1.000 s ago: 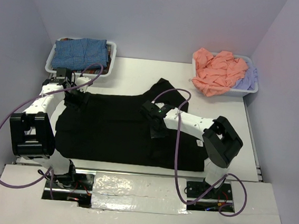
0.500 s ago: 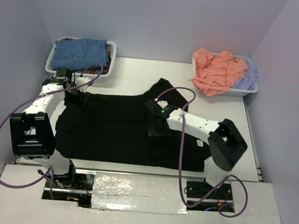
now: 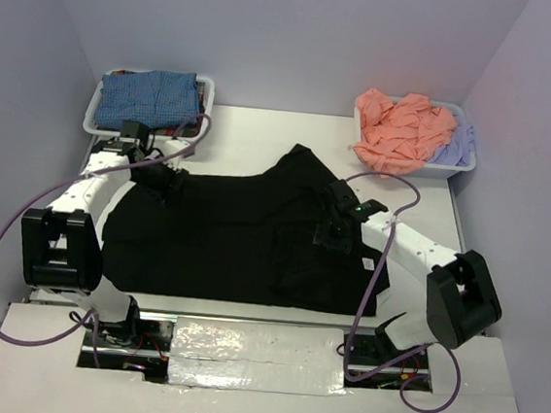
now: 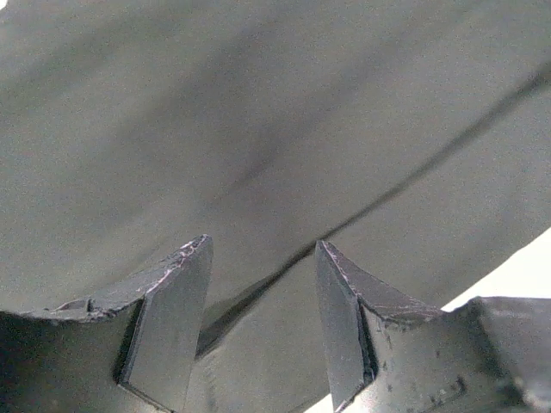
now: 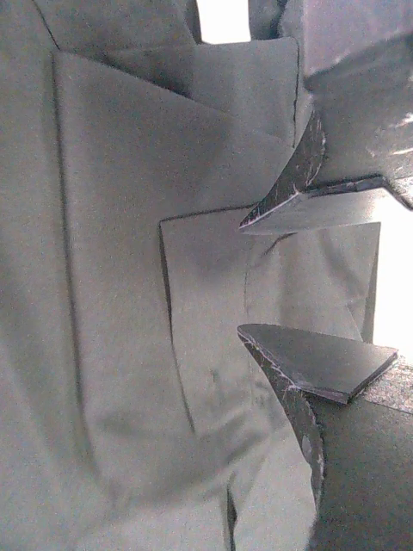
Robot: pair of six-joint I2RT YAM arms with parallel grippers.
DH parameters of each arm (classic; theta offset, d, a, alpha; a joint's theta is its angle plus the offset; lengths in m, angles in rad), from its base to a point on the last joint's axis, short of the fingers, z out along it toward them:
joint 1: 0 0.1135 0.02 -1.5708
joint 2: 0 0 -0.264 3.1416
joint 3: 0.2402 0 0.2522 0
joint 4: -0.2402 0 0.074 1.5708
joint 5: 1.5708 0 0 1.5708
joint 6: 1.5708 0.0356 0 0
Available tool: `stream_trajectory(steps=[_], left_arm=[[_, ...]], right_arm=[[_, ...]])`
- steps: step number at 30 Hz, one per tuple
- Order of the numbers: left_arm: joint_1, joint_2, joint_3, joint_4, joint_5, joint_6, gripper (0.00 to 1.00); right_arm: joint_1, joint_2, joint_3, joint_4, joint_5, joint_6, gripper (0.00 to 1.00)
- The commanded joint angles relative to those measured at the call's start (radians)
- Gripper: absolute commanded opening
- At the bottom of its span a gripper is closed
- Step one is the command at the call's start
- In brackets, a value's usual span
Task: Fold and stack the long sleeve shirts
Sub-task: Fold the shirt
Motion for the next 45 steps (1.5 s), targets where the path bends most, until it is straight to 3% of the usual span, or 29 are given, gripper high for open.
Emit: stream_trajectory(steps=[1,5,9,14,16,19,23,24,26,27,30,35,38,40,41,43,45], left_arm=[[-0.099,-0.049,0.015,-0.041,0.146,0.036,0.63],[-0.276,-0.054,-0.014,-0.006,0.154,-0.003,0.63],[-0.522,-0.035,-0.037,0.062,0.096,-0.039,0.64],[-0.758,0.029,-0.025,0.140,0.053,-0.064,0.66],[-0.811,0.049,-0.027,0.201,0.028,-0.062,0.66],[-0.880,0.090,-0.020,0.255,0.028,-0.064,0.67],[-0.920,0.152,-0.033,0.313,0.036,-0.064,0.69],[-0.925,0.158,-0.037,0.330,0.033,-0.066,0.70],[-0.932,0.184,-0.042,0.376,0.014,-0.078,0.70],[-0.932,0.192,-0.042,0.390,0.011,-0.095,0.70],[-0.932,0.216,-0.043,0.452,-0.002,-0.125,0.70],[-0.934,0.253,-0.083,0.527,0.005,-0.144,0.71],[-0.945,0.270,-0.112,0.570,-0.007,-0.150,0.71],[-0.952,0.274,-0.131,0.582,-0.022,-0.138,0.71],[-0.957,0.276,-0.135,0.585,-0.032,-0.129,0.71],[-0.962,0.276,-0.151,0.593,-0.042,-0.124,0.71],[-0.965,0.278,-0.157,0.599,-0.049,-0.119,0.70]], right_arm=[[-0.007,0.042,-0.003,0.037,-0.019,-0.026,0.54],[-0.024,0.092,-0.011,0.080,-0.028,-0.053,0.54],[-0.027,0.130,-0.007,0.115,-0.016,-0.075,0.51],[-0.028,0.158,-0.003,0.138,0.018,-0.073,0.33],[-0.027,0.164,-0.003,0.135,0.029,-0.066,0.19],[-0.028,0.150,-0.016,0.143,0.029,-0.061,0.10],[-0.028,0.142,-0.028,0.149,0.032,-0.058,0.05],[-0.028,0.144,-0.030,0.152,0.032,-0.058,0.05],[-0.028,0.142,-0.028,0.159,0.029,-0.061,0.19],[-0.028,0.142,-0.025,0.159,0.032,-0.058,0.31],[-0.027,0.148,-0.011,0.134,0.069,-0.040,0.51],[-0.036,0.174,-0.019,0.138,0.070,-0.027,0.53],[-0.036,0.207,-0.023,0.140,0.058,-0.018,0.48],[-0.039,0.227,-0.037,0.152,0.049,-0.007,0.37],[-0.042,0.227,-0.042,0.162,0.046,-0.003,0.19],[-0.051,0.217,-0.051,0.166,0.047,0.011,0.02],[-0.073,0.196,-0.054,0.166,0.053,0.032,0.00]])
